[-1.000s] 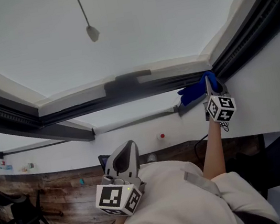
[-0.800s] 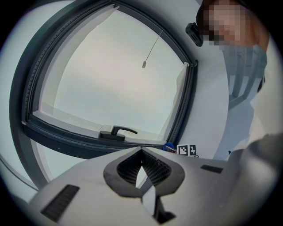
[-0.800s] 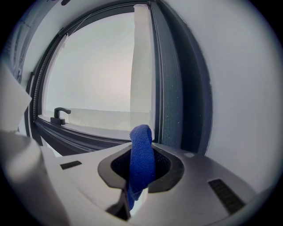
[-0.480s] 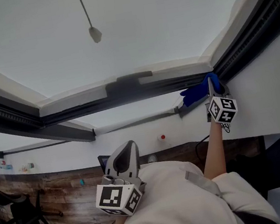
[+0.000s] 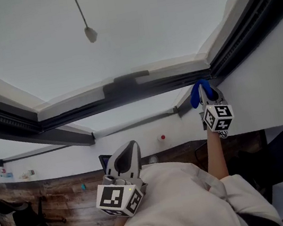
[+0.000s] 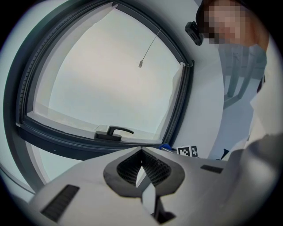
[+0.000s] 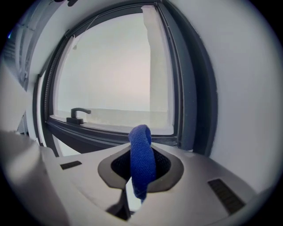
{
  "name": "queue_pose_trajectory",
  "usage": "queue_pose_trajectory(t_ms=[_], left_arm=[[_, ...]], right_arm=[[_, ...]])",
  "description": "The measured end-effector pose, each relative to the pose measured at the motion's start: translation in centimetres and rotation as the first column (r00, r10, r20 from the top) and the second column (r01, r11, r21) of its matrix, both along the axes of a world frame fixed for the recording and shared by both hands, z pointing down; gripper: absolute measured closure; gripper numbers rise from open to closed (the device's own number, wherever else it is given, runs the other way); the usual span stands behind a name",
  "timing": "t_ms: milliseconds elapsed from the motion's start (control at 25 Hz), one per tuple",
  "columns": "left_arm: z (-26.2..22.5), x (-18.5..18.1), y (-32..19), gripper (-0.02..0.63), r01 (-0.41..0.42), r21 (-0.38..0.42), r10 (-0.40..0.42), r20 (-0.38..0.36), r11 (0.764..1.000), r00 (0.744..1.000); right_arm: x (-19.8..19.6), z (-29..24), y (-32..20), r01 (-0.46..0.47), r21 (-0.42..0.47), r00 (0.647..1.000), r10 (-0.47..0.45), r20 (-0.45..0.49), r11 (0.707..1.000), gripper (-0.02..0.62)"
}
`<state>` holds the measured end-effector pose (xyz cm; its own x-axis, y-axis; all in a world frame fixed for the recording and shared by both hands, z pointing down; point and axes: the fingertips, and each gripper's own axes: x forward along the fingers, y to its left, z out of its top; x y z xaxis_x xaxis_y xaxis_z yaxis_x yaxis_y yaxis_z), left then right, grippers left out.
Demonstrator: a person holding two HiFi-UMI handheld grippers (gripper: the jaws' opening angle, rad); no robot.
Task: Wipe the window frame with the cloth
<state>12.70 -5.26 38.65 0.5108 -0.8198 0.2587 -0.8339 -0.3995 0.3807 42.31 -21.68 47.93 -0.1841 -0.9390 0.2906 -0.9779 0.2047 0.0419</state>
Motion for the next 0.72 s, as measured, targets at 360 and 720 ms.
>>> queue_pose_trajectory(t_ms=[360, 720], left_arm=[[-0.3, 1.1, 0.8, 0.6, -0.163, 0.016, 0.163, -0.001, 0.986, 0.987], [-1.0, -4.1, 3.0, 0.601, -0.236, 0.01, 0.236, -0.025, 0.972, 0.971]], right_arm=[[-6.9, -4.0, 7.3, 0.122, 0.131, 0.956, -0.152, 0.252, 0.984, 0.545], [-15.5, -5.9, 15.2, 0.176, 0.176, 0.868, -0.237, 0.436, 0.969, 0.545]])
